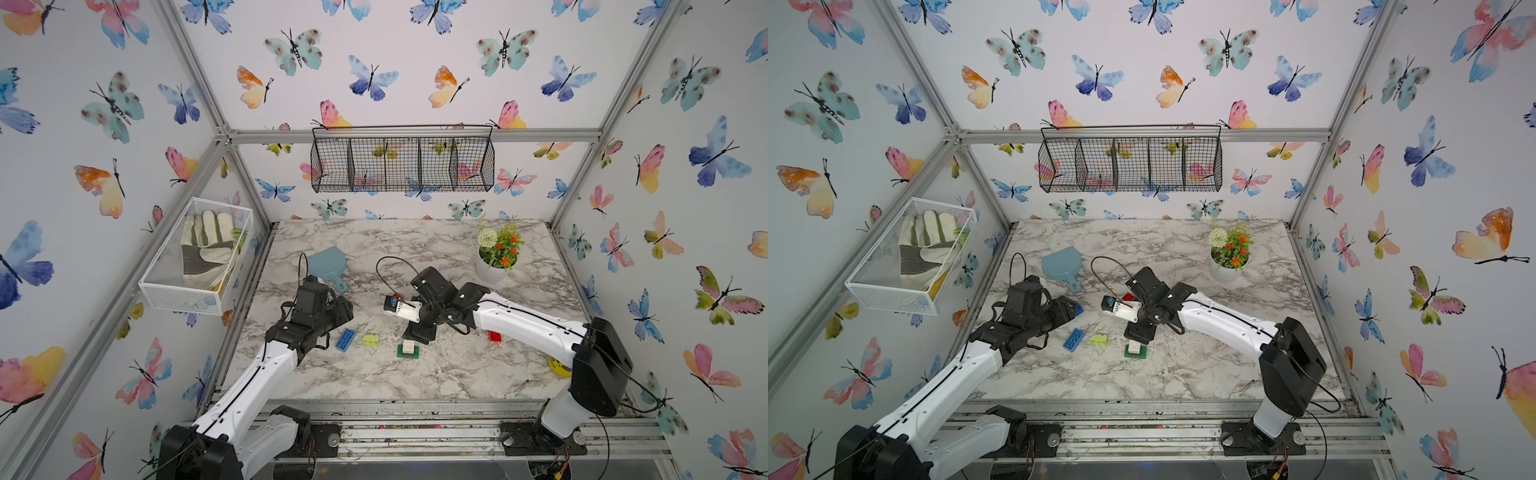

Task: Assemble the number 1 with lego
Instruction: Adjust the lego brick at the center of the board, then move the lego brick at the center of the board.

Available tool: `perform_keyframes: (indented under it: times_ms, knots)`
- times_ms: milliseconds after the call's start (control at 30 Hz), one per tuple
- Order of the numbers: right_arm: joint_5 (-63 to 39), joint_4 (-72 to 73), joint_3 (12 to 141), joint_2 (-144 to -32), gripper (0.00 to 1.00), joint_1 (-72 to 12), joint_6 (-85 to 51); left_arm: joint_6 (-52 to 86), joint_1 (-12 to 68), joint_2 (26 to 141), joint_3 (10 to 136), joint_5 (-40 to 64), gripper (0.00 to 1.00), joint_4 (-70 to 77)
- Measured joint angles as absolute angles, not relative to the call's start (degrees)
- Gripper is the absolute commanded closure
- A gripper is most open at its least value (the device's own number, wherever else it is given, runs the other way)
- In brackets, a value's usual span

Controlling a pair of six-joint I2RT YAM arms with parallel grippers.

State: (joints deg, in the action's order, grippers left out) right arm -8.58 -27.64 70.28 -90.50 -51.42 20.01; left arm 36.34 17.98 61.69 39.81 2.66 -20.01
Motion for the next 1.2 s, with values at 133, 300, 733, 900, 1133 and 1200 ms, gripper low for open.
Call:
perform_keyframes:
  times_ms: [133, 300, 733, 900, 1133, 1200]
  knots:
    - [-2.8, -17.4, 61.9, -82.8, 0.41, -50.7, 4.5, 33.7, 18.0, 66.3, 39.9, 2.8, 0.34, -22.0]
    - [6.0, -13.3, 55.8, -77.6, 0.48, -50.7, -13.1, 32.1, 18.0, 69.2, 40.1, 2.9, 0.32, -22.3]
    - [13.9, -12.4, 55.5, -76.2, 0.49, -50.3, -24.4, 34.0, 18.0, 88.8, 51.7, -4.1, 0.25, -22.9]
    - [14.9, -12.4, 55.0, -75.9, 0.49, -50.2, -25.1, 36.4, 18.0, 95.7, 57.1, -5.4, 0.30, -24.0]
    - [15.0, -12.4, 55.0, -75.9, 0.49, -50.2, -25.0, 38.1, 18.0, 103.2, 63.3, -6.4, 0.41, -25.8]
    - [15.0, -12.3, 55.0, -75.9, 0.49, -50.2, -25.0, 38.5, 17.9, 104.7, 64.6, -6.9, 0.48, -26.6]
